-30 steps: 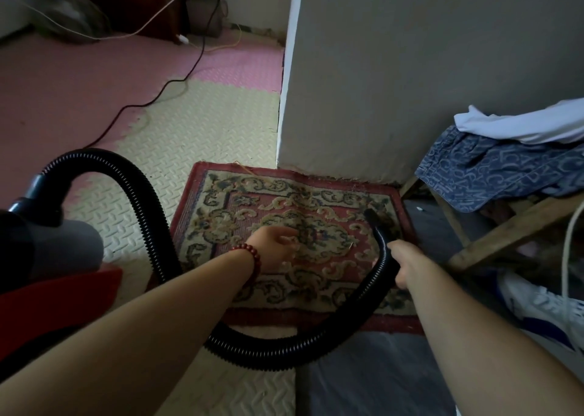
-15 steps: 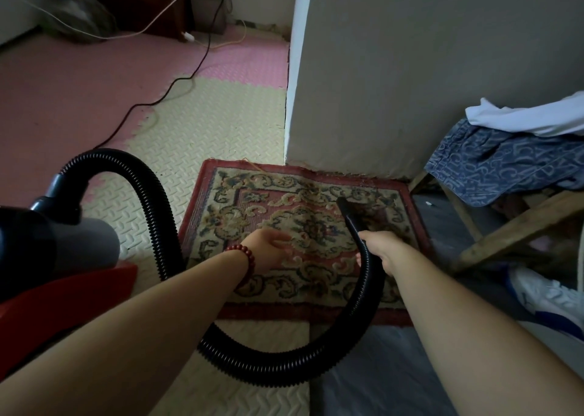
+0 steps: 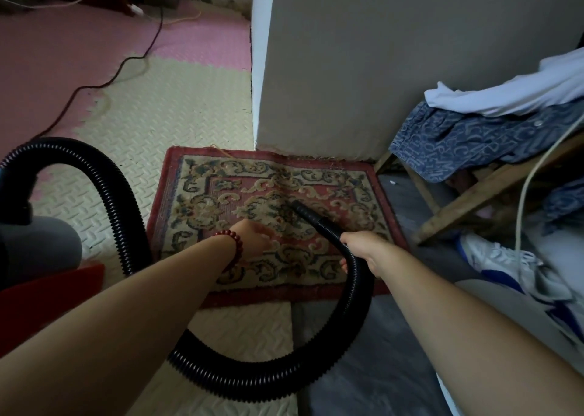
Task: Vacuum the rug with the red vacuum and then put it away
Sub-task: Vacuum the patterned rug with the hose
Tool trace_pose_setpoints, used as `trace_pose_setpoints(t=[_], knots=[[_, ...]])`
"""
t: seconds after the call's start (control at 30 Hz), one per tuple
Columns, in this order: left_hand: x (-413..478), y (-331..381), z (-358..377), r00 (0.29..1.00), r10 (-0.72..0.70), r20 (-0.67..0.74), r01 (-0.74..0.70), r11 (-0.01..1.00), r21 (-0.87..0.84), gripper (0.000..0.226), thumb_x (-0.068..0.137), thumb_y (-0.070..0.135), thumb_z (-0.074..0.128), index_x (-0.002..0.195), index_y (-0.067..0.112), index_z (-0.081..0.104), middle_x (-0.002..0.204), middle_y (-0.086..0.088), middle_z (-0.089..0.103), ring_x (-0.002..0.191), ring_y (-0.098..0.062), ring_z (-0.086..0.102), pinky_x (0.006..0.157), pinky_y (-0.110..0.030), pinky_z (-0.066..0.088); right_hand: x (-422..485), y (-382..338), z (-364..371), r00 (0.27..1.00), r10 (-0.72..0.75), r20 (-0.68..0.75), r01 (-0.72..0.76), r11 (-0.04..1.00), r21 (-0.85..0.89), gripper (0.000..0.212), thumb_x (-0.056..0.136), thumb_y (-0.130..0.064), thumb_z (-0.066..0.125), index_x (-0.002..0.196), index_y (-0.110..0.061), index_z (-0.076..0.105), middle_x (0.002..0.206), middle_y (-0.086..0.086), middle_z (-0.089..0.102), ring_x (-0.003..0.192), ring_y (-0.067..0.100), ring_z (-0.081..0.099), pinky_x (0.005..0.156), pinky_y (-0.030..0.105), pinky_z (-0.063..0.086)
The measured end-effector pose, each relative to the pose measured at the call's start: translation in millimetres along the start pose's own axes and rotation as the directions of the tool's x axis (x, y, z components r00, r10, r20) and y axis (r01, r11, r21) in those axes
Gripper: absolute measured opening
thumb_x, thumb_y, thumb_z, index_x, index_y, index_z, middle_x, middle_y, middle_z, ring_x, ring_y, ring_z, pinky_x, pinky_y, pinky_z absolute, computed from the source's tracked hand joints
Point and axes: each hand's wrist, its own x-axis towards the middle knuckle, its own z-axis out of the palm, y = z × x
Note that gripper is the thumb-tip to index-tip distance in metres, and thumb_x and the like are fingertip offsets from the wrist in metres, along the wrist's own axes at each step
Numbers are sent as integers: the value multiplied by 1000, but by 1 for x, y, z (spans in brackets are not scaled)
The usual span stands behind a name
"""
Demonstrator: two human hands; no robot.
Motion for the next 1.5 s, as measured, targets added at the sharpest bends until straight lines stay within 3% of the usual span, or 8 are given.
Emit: trace_pose_setpoints(t=[0.37,0.5,0.63,0.97,1.1,1.3,1.43,1.5], knots=[[8,12,10,1000,25,13,-24,997,-69,23,88,10,61,111,10,66,114,-12,64,84,-20,59,82,-30,51,-16,40,-16,995,84,-44,-77,988,135,27,98,-28,47,108,-5,58,75,13,56,51,23,52,37,19,42],[11,11,14,999,36,-1,-36,997,-73,25,88,8,62,112,8,66,113,-12,64,77,-18,56,75,-27,48,-12,52,-17,989,85,-120,-70,990,120,31,96,-32,46,104,-4,60,91,16,58,64,26,55,55,29,47],[11,13,17,999,32,13,-31,995,-91,22,88,7,61,110,6,66,102,-13,64,85,-22,57,85,-33,50,-13,55,-19,985,88,-148,-73,992,102,28,96,-30,45,97,-7,60,93,15,57,73,26,54,54,27,40],[2,18,21,995,93,34,-91,995,-51,22,89,4,57,110,3,65,94,-8,58,83,-19,54,73,-24,45,-14,68,-29,972,151,-182,-124,980,155,30,92,-38,58,77,-11,54,83,12,57,69,26,54,59,31,45],[3,17,23,995,85,46,-83,996,-40,21,90,5,56,109,4,65,91,-8,59,67,-16,54,57,-19,47,20,86,-45,945,156,-289,-113,980,163,33,87,-39,58,97,-8,59,100,19,59,87,32,61,84,43,52],[2,14,20,995,89,48,-87,995,-46,17,90,5,57,104,9,66,79,-5,58,59,-12,50,47,-15,42,5,73,-44,919,150,-365,-60,967,248,46,88,-39,59,111,0,61,102,18,65,88,33,65,78,39,55],[5,10,14,996,84,23,-82,994,-67,17,88,7,60,103,6,68,92,-9,61,73,-20,56,68,-24,47,9,71,-49,917,135,-375,-29,961,275,50,86,-41,60,117,-2,60,109,20,65,95,36,65,89,47,53],[6,9,12,997,69,32,-67,996,-63,18,88,9,61,106,7,68,96,-8,62,70,-17,56,64,-24,48,4,67,-47,920,130,-369,-22,959,284,46,87,-41,59,113,-3,60,104,18,65,88,34,65,83,45,55]])
